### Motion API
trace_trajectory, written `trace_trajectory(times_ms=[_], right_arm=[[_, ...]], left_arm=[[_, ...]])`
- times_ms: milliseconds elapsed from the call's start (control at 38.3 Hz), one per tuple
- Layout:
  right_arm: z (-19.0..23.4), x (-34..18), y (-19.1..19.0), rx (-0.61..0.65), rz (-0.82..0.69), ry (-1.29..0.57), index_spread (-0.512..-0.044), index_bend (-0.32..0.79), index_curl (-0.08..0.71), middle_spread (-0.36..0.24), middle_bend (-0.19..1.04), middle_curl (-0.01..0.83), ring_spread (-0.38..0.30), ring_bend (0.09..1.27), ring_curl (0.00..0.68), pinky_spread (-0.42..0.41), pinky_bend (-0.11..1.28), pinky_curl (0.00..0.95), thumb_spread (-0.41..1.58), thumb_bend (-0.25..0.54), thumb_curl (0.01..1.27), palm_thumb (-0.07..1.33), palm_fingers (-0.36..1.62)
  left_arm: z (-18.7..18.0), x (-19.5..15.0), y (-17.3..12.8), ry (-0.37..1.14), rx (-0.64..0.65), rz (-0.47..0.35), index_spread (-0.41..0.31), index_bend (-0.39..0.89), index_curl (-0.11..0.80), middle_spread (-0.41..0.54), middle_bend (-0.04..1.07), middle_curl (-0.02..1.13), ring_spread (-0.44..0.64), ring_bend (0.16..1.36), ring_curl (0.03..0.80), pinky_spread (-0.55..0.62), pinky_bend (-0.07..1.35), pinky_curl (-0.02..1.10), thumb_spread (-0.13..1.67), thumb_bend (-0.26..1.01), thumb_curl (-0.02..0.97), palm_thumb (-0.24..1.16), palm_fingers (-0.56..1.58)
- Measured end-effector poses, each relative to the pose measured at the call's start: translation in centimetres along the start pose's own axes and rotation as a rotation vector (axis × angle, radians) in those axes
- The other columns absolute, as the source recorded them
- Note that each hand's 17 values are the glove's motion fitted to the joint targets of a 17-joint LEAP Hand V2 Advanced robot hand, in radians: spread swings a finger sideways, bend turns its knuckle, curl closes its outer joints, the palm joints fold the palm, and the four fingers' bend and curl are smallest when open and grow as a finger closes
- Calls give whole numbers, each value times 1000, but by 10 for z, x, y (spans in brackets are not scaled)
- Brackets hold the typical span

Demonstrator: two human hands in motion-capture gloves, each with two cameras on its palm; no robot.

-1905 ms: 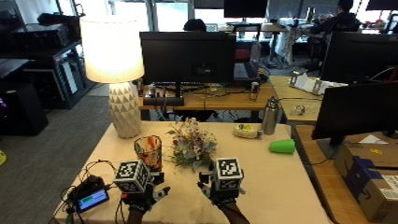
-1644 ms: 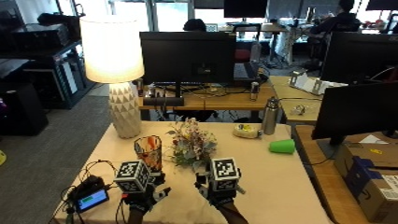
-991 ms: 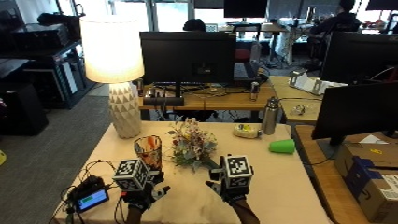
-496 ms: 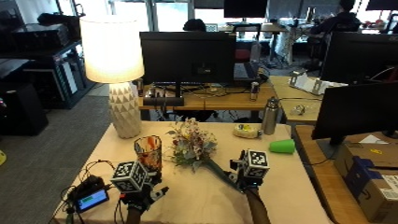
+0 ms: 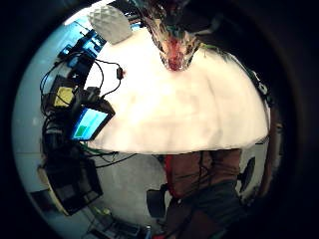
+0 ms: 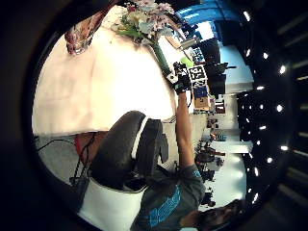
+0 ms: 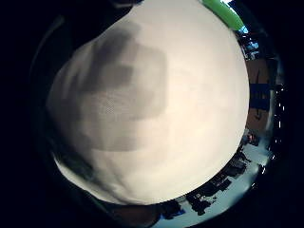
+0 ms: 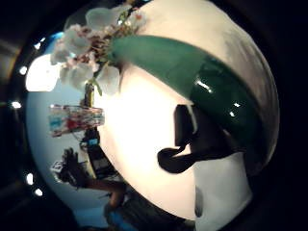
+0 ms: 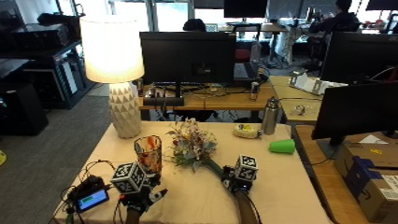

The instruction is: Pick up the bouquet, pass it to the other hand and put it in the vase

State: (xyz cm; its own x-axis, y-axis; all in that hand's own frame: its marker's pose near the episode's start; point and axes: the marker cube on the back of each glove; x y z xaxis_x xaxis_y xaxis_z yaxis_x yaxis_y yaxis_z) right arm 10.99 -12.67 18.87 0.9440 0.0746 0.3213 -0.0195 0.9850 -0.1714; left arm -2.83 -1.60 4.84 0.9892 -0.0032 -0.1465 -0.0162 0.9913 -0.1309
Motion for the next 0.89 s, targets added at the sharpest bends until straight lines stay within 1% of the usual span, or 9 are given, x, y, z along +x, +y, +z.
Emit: trace_trajectory(times_ms=[52,183,209,261,365,444,548,652,887], right_arm=[[14,13,-7,-32,80,79,-268,151,151,76,281,319,222,442,265,344,573,322,1139,65,332,628,230],[28,25,-23,5,158,251,-269,277,230,30,317,340,180,402,263,328,463,290,1164,88,362,713,445],[27,23,-23,22,160,283,-277,339,260,15,318,344,140,427,280,314,451,292,1171,111,373,758,599],[26,19,-24,42,166,340,-276,298,251,-22,331,350,56,484,290,285,438,278,1165,122,388,799,785],[21,9,-20,37,179,394,-267,108,241,-87,381,386,-77,609,345,73,546,327,1115,111,413,841,1089],[20,5,-21,26,167,405,-258,69,240,-126,374,405,-139,653,388,-59,665,379,1044,90,437,864,1174],[19,3,-21,38,155,434,-260,89,247,-162,390,430,-185,691,431,-150,730,422,944,60,473,888,1190],[15,1,-17,87,157,455,-264,92,248,-182,416,455,-207,721,455,-202,772,448,856,40,510,920,1213],[5,1,-19,119,139,323,-278,139,284,-192,548,524,-214,871,513,-275,712,450,646,24,603,1012,1334]], left_arm=[[2,-2,-2,7,-4,0,-112,151,301,81,170,282,363,507,272,458,416,334,1030,-28,267,129,251],[5,-1,-2,18,-21,-5,-112,147,302,84,175,284,363,506,272,458,422,337,1030,-26,269,126,244],[6,-1,-2,20,-26,-7,-112,148,303,84,175,284,363,507,273,458,423,337,1030,-26,270,126,244],[8,-1,-3,24,-33,-8,-112,149,303,85,176,285,363,507,273,458,425,338,1030,-26,270,125,243],[11,-2,-7,25,-34,-2,-109,150,304,85,176,287,363,509,274,458,427,338,1032,-24,272,125,241],[12,-4,-9,29,-39,-7,-107,149,305,89,173,287,370,508,274,458,431,340,1032,-24,273,125,237],[14,-4,-10,37,-46,-11,-105,148,305,91,173,289,372,511,275,458,435,341,1033,-25,275,125,233],[15,-5,-13,39,-40,-7,-104,147,306,93,175,290,373,515,275,458,439,342,1033,-25,276,125,229],[10,6,-28,54,-35,10,-104,150,308,97,174,291,375,521,277,455,441,344,1036,-24,278,125,225]])
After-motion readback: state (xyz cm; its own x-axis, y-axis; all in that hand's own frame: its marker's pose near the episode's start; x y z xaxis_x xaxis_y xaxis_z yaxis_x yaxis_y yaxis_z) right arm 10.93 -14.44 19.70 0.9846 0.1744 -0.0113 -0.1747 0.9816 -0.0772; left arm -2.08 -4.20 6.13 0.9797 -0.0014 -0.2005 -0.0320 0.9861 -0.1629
